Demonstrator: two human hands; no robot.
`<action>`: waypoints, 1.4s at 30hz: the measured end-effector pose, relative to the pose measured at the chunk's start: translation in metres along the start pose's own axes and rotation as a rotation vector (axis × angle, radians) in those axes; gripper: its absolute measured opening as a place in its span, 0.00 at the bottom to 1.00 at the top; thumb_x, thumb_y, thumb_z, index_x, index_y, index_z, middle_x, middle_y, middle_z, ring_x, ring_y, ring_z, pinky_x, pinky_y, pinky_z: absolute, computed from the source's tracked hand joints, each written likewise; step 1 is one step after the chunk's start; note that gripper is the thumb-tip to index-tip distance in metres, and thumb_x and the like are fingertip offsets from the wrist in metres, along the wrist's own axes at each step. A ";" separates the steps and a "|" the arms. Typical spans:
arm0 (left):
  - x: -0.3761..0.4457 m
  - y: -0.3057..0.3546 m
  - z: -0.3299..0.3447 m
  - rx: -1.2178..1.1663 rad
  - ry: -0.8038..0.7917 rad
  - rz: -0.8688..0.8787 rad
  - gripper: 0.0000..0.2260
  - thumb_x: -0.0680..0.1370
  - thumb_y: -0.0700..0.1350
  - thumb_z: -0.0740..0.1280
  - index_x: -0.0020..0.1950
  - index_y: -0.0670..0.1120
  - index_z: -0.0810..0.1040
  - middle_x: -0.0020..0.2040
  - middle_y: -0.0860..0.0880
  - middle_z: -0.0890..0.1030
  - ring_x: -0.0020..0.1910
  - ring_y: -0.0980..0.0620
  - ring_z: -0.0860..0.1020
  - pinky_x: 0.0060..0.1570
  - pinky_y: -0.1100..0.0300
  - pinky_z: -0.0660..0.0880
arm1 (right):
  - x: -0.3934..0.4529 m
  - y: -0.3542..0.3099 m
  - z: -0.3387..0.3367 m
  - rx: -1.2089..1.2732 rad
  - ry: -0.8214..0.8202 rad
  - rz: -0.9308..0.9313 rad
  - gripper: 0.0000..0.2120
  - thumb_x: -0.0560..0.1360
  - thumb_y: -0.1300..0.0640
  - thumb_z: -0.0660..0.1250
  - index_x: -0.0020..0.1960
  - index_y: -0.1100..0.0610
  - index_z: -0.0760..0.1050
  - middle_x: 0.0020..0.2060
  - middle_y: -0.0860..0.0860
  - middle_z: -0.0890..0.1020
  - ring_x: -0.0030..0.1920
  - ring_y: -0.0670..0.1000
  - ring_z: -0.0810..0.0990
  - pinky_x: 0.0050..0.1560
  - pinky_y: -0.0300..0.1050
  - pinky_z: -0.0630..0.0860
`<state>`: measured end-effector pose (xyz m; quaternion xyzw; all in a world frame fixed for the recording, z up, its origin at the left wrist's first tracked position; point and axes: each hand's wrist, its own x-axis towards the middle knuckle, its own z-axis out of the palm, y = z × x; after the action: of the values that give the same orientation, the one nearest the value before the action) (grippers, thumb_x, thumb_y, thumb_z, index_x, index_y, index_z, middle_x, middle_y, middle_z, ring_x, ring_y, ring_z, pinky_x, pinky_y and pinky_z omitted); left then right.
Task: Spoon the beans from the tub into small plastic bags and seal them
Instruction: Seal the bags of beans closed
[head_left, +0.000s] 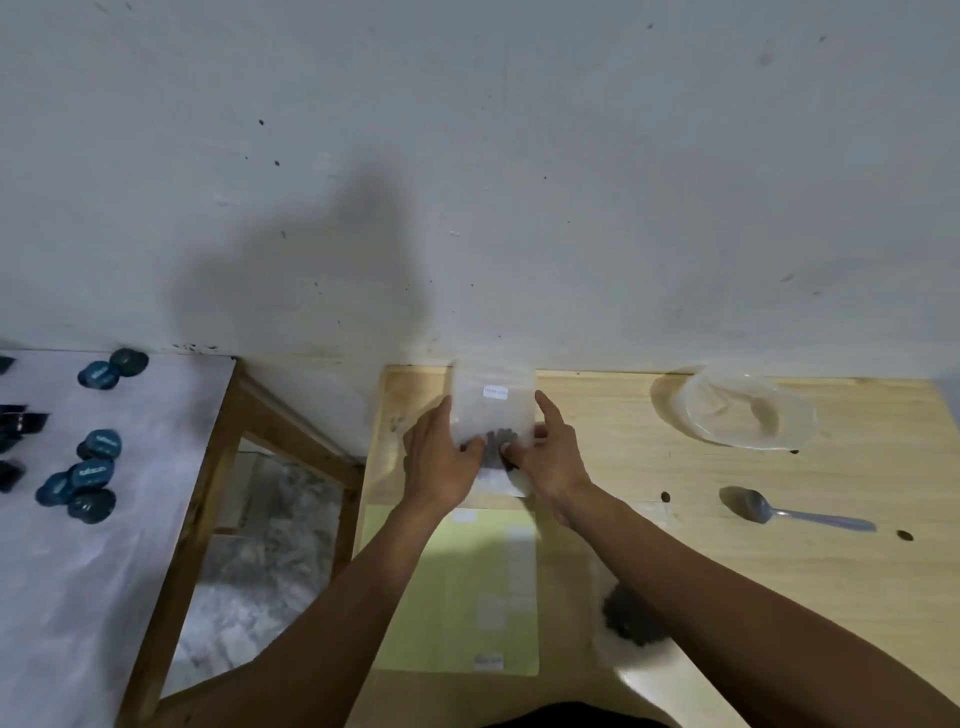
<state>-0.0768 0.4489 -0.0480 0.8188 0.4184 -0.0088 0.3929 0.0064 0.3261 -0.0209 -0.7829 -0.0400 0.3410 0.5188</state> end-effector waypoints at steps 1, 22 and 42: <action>0.005 -0.002 0.002 0.028 -0.008 -0.006 0.30 0.67 0.61 0.59 0.69 0.56 0.68 0.64 0.51 0.77 0.65 0.43 0.72 0.61 0.45 0.72 | 0.004 0.000 0.002 -0.032 -0.002 0.004 0.39 0.71 0.65 0.72 0.77 0.52 0.60 0.41 0.56 0.83 0.42 0.56 0.84 0.47 0.53 0.83; -0.086 0.024 0.037 -0.215 -0.263 0.344 0.15 0.80 0.43 0.64 0.66 0.52 0.69 0.51 0.51 0.76 0.44 0.56 0.77 0.46 0.59 0.73 | -0.066 0.071 -0.133 -0.444 0.215 0.011 0.25 0.76 0.58 0.68 0.72 0.58 0.68 0.59 0.58 0.79 0.52 0.54 0.79 0.52 0.46 0.77; -0.125 0.060 0.019 -0.664 -0.180 0.028 0.07 0.81 0.42 0.64 0.58 0.51 0.76 0.55 0.52 0.81 0.52 0.57 0.79 0.50 0.58 0.77 | -0.096 0.031 -0.105 0.319 0.014 0.041 0.10 0.78 0.66 0.66 0.56 0.71 0.73 0.43 0.60 0.77 0.43 0.56 0.74 0.41 0.47 0.75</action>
<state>-0.1103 0.3315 0.0203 0.6481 0.3508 0.0613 0.6732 -0.0154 0.1898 0.0240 -0.6937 0.0343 0.3480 0.6296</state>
